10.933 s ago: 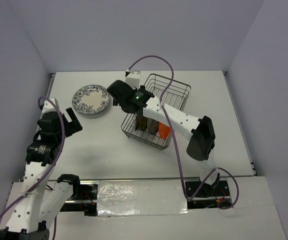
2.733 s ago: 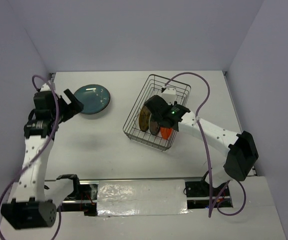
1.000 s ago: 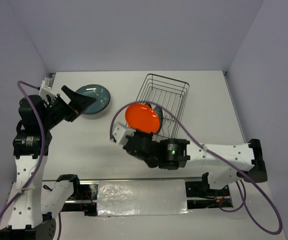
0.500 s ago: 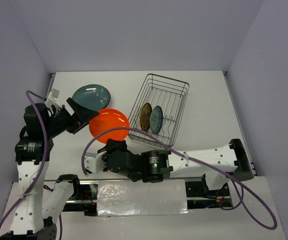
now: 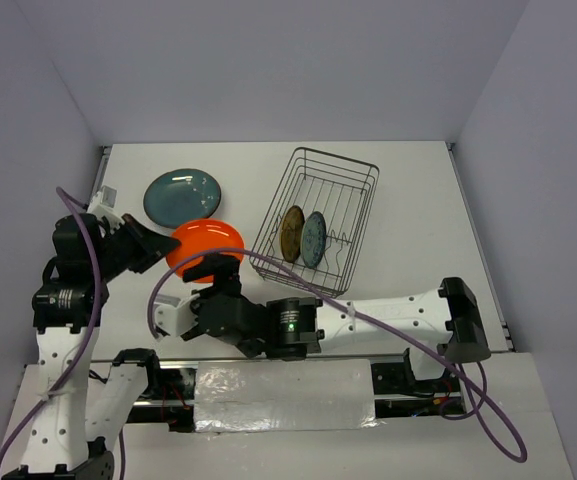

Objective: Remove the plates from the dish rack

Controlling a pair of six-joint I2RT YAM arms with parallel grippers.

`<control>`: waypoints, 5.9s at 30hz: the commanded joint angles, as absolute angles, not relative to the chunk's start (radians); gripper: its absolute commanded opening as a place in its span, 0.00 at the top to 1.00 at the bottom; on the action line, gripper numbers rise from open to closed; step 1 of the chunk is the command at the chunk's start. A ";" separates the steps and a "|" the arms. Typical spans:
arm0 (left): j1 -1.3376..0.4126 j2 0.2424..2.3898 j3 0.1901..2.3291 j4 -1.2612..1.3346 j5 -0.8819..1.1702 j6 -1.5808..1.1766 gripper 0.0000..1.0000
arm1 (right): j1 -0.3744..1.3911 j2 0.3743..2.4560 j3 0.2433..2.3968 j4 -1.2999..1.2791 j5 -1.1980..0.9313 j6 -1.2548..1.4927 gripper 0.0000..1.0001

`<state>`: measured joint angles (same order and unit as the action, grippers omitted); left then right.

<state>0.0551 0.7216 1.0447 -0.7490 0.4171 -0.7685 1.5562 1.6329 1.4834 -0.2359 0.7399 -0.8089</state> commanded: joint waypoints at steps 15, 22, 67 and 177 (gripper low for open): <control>0.051 0.801 0.623 -0.298 0.003 -0.942 0.92 | 1.401 0.901 1.163 -0.333 0.710 0.101 0.00; 0.051 0.873 0.491 -0.167 -0.035 -0.991 0.82 | 1.257 0.818 1.126 -0.432 0.681 0.276 0.00; 0.048 0.623 0.890 -0.661 -0.103 -0.462 0.00 | 0.818 1.721 1.394 -0.664 0.649 0.798 0.66; 0.051 0.899 0.643 -0.507 0.012 -0.842 0.00 | 1.008 1.250 1.316 -0.606 0.508 0.475 0.00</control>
<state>0.0486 0.9401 0.5621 -0.4160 0.0639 -0.8841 1.1114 1.1923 1.2522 -0.4908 0.5846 0.2050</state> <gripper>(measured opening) 0.995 0.999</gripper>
